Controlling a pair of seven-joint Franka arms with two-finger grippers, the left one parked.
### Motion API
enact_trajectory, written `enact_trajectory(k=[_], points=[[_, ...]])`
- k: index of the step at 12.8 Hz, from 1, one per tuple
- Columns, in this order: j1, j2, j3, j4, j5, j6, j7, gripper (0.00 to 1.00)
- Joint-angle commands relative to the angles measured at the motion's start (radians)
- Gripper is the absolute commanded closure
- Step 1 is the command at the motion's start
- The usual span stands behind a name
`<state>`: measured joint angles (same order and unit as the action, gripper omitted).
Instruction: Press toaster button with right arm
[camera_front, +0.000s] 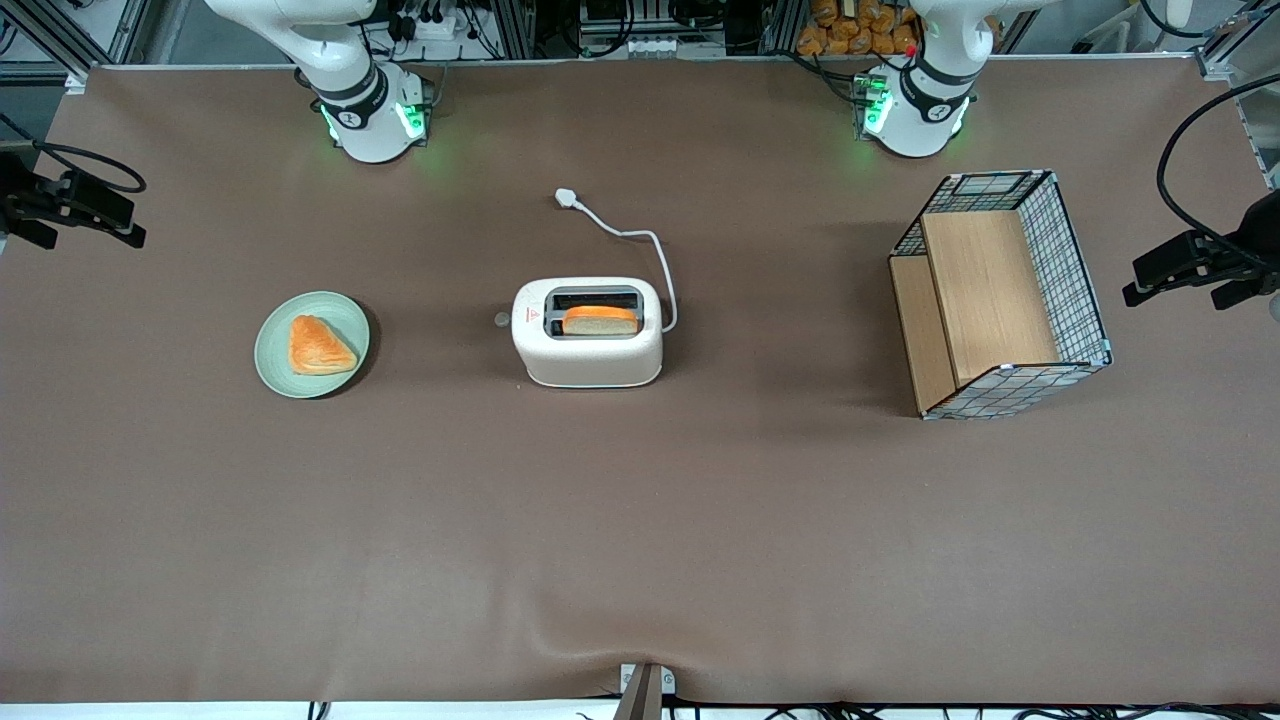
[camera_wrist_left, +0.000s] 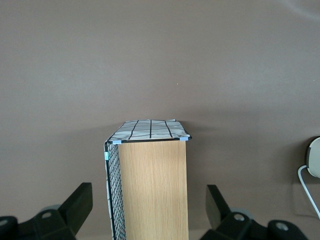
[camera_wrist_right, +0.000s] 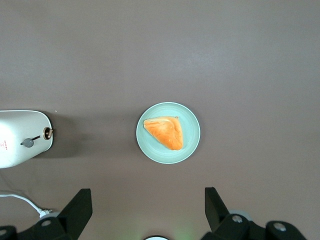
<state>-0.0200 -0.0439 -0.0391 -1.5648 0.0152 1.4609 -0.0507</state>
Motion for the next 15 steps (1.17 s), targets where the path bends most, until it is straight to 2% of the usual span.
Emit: enact_trajectory(k=[1,11,15], points=[[-0.006,-0.008,0.007,-0.003,-0.001,-0.002,0.012,0.0],[-0.001,-0.002,0.008,0.002,0.0,-0.008,0.012,0.0],[0.083,0.039,0.008,-0.011,0.0,-0.013,0.011,0.0]])
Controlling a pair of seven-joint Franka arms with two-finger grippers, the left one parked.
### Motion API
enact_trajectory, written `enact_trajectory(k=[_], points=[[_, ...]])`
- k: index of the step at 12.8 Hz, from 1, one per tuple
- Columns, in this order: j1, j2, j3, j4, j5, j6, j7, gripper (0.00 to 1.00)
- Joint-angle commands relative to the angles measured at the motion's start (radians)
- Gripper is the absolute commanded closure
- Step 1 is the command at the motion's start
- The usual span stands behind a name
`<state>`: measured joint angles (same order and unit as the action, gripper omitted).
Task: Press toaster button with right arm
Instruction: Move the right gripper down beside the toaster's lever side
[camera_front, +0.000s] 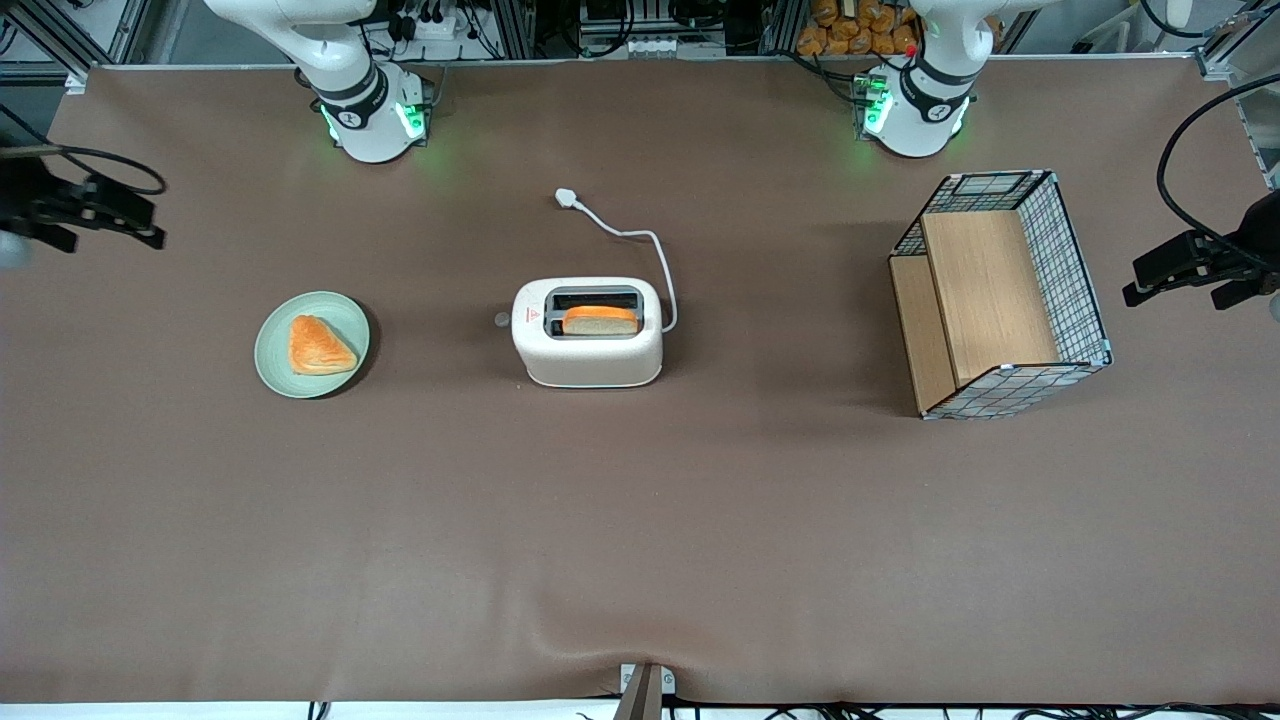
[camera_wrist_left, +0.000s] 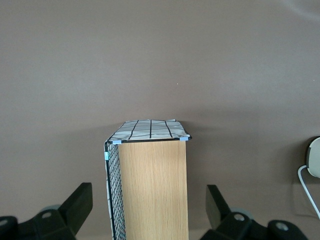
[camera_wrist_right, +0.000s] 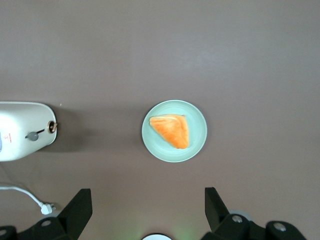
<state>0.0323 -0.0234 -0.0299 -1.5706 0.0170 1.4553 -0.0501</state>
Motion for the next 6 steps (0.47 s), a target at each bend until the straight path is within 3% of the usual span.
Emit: enact_trajectory(k=[1,6], points=[[0.035,0.025,-0.001,-0.021,-0.002,-0.009,0.012,0.0],[0.026,0.04,-0.002,-0.081,0.128,-0.067,0.013,0.0]])
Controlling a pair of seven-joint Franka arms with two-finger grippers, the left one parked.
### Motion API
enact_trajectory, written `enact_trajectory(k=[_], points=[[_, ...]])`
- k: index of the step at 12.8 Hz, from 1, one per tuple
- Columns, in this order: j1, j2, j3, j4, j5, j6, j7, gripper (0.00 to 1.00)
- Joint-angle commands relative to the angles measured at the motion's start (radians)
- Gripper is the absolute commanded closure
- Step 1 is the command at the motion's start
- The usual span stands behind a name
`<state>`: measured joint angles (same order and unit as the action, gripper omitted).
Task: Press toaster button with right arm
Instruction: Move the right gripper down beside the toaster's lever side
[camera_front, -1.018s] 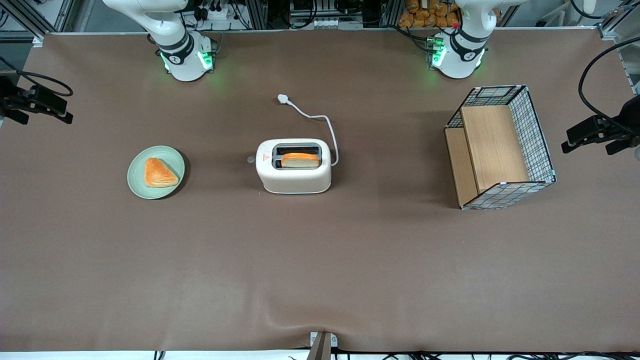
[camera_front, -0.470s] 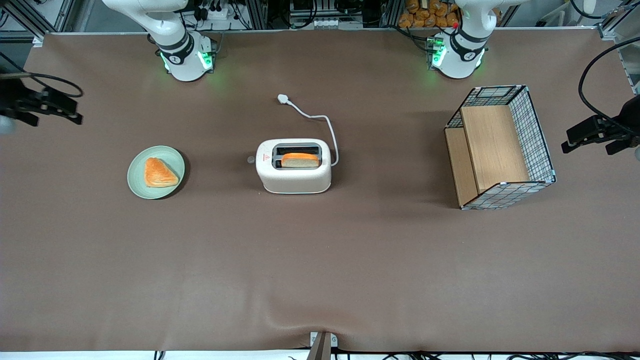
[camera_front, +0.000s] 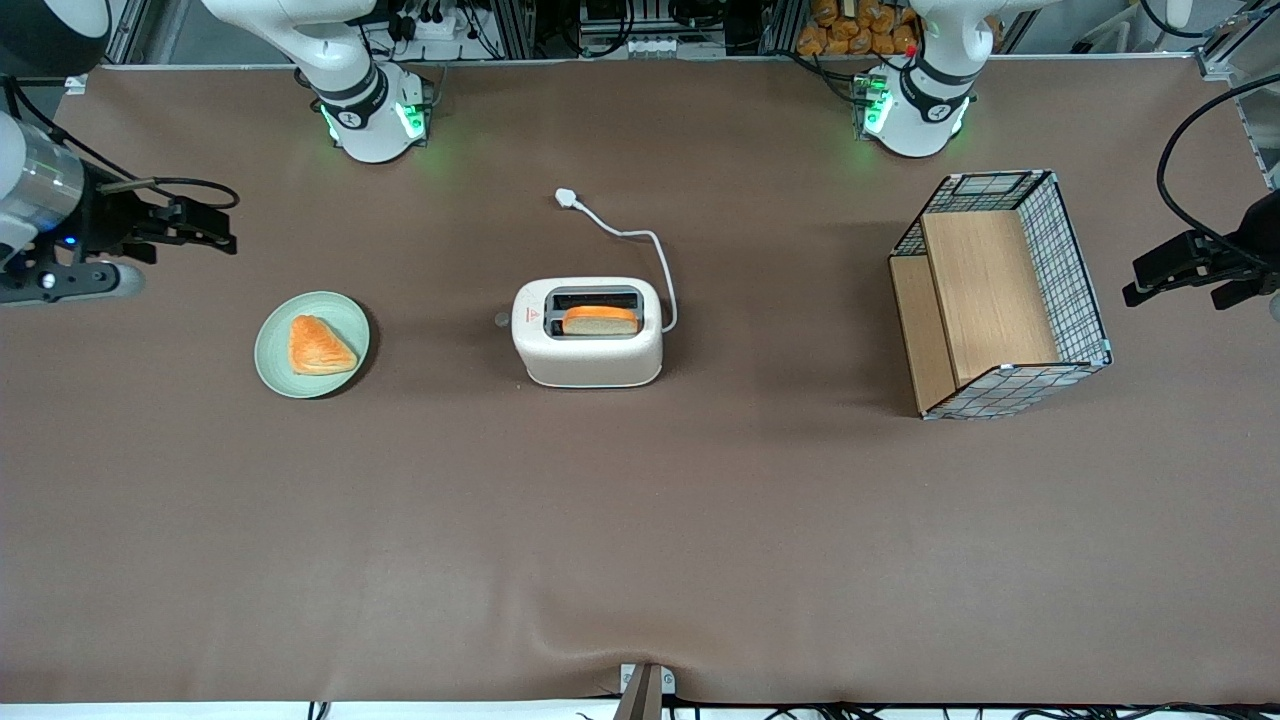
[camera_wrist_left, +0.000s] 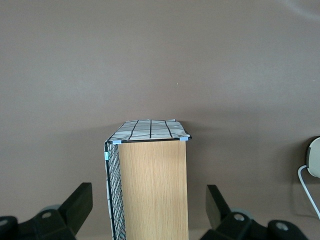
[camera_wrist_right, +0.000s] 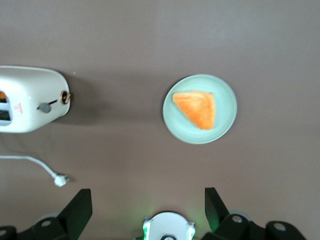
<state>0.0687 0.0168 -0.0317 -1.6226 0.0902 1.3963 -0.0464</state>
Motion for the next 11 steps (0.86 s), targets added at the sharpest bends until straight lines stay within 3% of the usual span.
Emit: enact_trajectory(k=[1,6,11], points=[[-0.01,0.012,-0.001,-0.042,0.087,-0.008,0.013,0.0],[-0.007,0.055,-0.001,-0.106,0.207,-0.002,0.033,0.0],[0.034,0.11,-0.001,-0.143,0.276,0.01,0.034,0.03]])
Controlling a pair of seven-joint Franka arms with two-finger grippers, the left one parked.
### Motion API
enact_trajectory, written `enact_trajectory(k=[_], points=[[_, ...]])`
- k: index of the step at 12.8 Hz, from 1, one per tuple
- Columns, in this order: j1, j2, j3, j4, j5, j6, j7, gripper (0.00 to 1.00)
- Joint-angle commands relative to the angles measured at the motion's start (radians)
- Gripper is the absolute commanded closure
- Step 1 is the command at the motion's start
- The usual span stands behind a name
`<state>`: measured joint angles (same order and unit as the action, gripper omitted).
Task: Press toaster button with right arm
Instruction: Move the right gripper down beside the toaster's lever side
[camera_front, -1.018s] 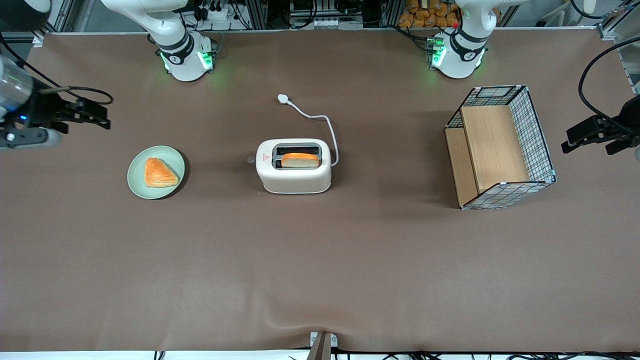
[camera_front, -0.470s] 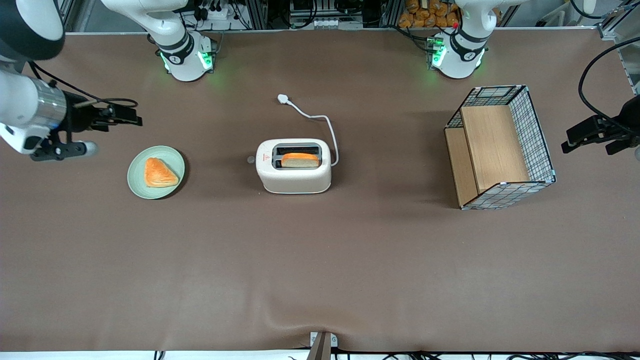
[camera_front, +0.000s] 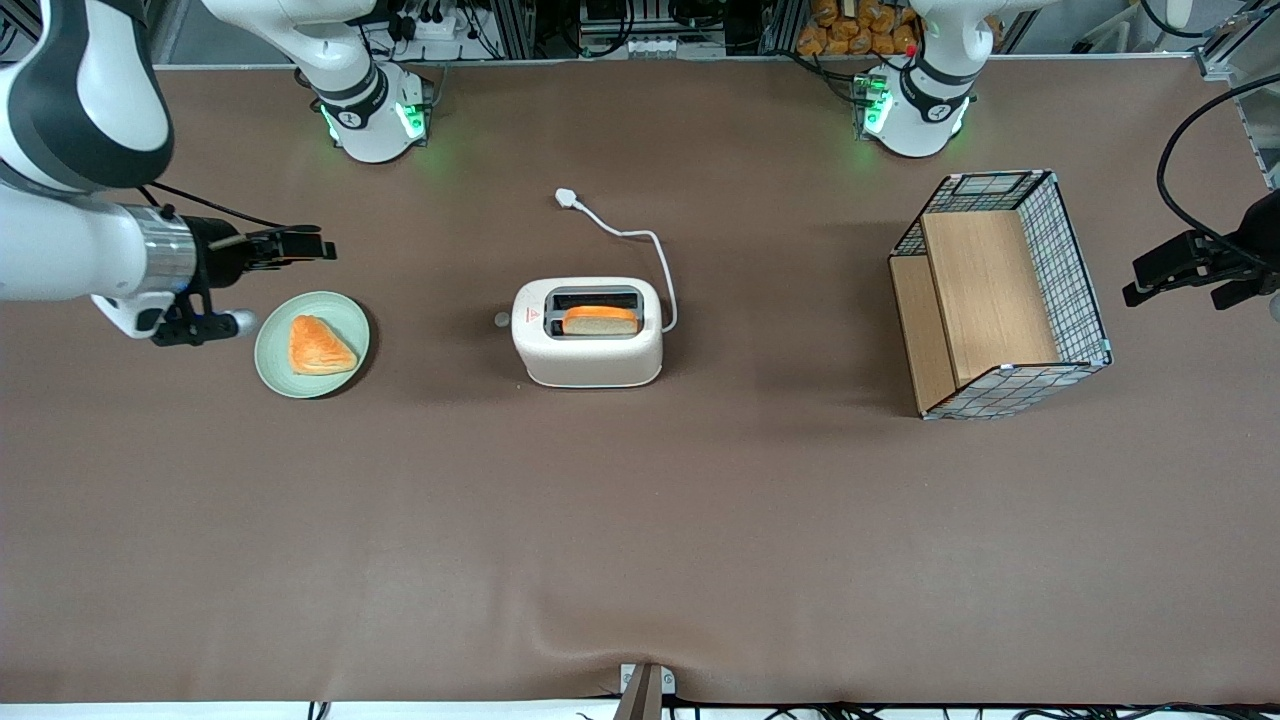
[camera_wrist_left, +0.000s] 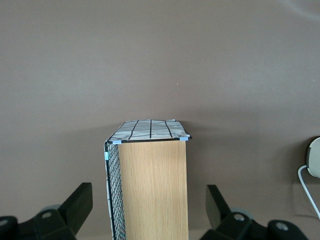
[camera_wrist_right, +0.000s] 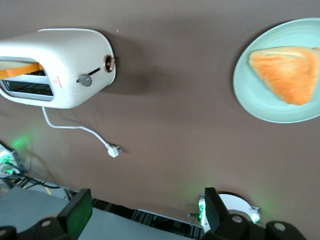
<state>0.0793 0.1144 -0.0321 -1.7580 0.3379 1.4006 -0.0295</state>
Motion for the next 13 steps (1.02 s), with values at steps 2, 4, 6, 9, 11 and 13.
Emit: enact_trajectory(k=[2,4,6,9,11,13], points=[[0.068,0.033,0.0,-0.009,0.029,0.026,0.019,0.23],[0.115,0.047,0.0,-0.011,0.045,0.064,0.04,0.38],[0.145,0.056,0.0,-0.062,0.137,0.127,0.051,0.52],[0.241,0.085,0.0,-0.136,0.204,0.24,0.049,0.71],[0.275,0.091,0.0,-0.156,0.204,0.32,0.049,0.82],[0.281,0.113,0.0,-0.158,0.204,0.401,0.049,0.9]])
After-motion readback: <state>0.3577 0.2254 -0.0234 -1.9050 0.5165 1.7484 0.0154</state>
